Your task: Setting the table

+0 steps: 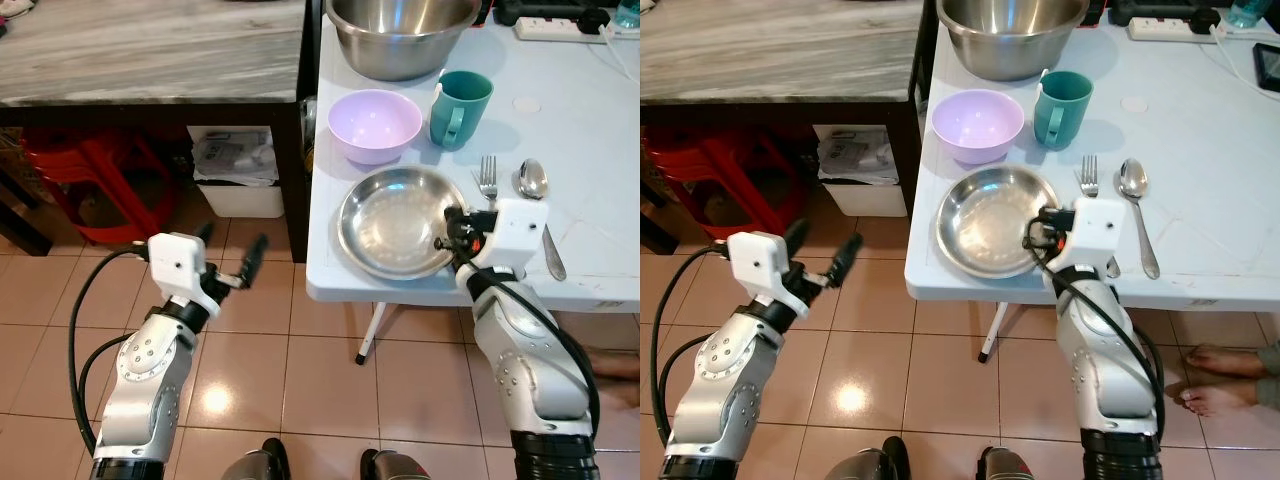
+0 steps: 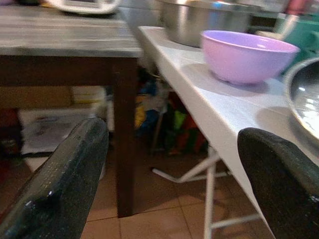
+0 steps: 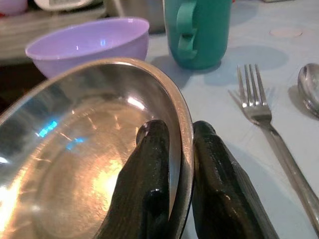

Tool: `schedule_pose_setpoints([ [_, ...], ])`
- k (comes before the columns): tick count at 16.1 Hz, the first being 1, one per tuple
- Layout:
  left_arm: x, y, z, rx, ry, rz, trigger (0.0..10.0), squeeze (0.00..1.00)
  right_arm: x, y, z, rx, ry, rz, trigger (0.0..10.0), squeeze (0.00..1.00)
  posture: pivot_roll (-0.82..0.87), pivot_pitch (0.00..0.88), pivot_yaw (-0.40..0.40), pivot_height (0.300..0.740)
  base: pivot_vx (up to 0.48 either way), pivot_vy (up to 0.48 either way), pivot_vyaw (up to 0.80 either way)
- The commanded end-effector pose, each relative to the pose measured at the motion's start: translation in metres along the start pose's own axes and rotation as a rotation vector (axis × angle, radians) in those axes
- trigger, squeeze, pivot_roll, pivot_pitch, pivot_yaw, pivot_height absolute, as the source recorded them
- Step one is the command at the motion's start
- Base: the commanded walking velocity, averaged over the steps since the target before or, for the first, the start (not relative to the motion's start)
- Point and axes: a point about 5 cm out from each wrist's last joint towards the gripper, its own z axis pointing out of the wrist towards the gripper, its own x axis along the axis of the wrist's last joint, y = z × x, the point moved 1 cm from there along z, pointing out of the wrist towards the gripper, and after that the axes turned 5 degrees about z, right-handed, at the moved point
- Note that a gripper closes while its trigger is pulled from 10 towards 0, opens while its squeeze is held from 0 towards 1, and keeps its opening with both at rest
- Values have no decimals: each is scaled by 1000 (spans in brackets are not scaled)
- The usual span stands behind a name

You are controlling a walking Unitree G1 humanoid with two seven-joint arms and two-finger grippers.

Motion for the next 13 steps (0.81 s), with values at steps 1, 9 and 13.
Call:
schedule_pose_setpoints([
  [1,-6,-4,-1,39,-26,-5,10000,0,-6,5,-2,-44,-17,1,10000,0,-148,162,25,740,0,0,0],
  [9,-10,-4,9,94,-25,-80,10000,0,-4,6,-6,-25,41,-66,10000,0,-150,141,24,740,0,0,0],
  [13,-11,-2,12,82,-28,-80,10000,0,-7,6,-5,-28,32,-56,10000,0,-154,137,29,740,0,253,-764],
])
